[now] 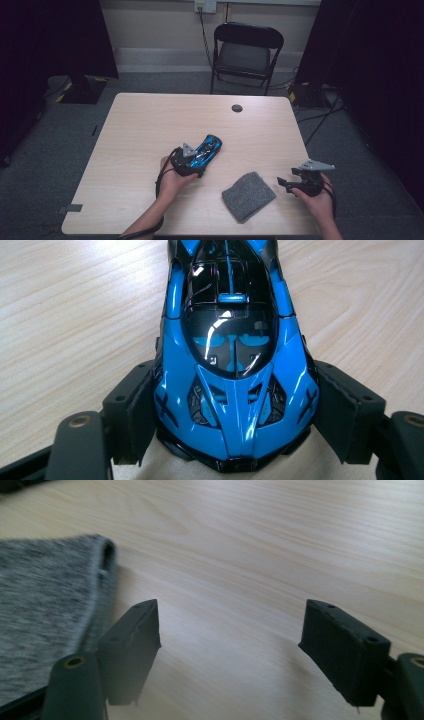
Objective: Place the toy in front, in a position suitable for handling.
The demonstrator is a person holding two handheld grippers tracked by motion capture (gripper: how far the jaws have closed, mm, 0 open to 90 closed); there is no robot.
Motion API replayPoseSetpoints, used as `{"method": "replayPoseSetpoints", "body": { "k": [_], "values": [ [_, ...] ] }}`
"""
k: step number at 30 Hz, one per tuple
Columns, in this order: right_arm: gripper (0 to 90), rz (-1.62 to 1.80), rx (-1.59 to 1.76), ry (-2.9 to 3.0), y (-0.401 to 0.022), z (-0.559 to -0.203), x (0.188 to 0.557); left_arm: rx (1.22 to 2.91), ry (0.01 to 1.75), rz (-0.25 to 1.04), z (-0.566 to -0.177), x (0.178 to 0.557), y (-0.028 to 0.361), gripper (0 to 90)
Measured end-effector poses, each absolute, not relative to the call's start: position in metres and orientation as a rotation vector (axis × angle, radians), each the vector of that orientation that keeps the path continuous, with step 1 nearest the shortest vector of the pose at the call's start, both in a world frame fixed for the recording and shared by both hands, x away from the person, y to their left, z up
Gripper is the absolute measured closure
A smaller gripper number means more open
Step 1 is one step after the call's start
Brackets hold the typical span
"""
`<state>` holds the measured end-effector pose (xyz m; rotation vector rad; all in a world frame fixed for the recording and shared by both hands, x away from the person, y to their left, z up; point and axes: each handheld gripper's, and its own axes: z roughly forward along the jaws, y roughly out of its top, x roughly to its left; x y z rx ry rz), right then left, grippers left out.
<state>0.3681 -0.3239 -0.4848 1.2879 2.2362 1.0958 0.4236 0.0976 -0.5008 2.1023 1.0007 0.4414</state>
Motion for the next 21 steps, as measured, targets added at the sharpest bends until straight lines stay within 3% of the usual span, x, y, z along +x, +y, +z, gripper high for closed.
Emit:
{"method": "replayPoseSetpoints", "body": {
  "k": [9,21],
  "values": [
    [32.5,1.204,1.025,2.385,-0.291,-0.463,0.350,2.103,1.004,0.442,-0.501,0.423,0.097,25.8],
    [35.3,1.272,0.850,2.541,-0.259,-0.469,0.342,2.105,1.003,0.443,-0.501,0.423,0.097,25.8]
  ]
}}
